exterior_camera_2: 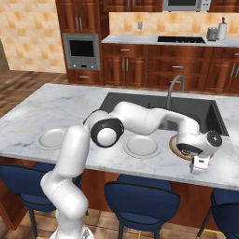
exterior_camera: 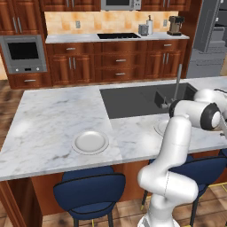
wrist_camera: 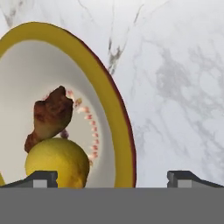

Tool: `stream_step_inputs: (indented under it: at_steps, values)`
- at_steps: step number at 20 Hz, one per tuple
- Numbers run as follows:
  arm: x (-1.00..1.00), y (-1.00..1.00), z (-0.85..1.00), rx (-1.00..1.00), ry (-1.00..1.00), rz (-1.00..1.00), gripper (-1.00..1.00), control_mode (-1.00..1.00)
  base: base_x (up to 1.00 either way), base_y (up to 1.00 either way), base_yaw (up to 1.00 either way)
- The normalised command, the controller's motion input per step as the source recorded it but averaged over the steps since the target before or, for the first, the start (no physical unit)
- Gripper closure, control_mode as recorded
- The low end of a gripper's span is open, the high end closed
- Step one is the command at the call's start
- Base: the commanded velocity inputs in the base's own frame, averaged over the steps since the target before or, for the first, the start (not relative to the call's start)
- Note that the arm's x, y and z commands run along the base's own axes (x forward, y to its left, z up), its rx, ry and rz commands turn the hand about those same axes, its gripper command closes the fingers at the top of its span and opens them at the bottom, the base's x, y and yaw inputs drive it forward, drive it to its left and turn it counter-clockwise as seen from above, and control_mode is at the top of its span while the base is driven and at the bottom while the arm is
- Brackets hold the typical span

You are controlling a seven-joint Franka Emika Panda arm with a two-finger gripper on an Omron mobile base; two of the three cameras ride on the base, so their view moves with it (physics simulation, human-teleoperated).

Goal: Pick the chicken drumstick and lemon from their plates and place them in the bowl. Then put the bowl in the fridge.

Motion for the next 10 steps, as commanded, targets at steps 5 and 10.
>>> stream_step_inputs:
  at_steps: [5,10]
  values:
    - [-0.11,0.02,-0.03,0.0,0.0,0.0,-1.0,-1.0,0.0,0.0,0.0]
    - [0.2,0.13,-0.15,0.0,-0.01,0.0,-1.0,-1.0,0.0,0.0,0.0]
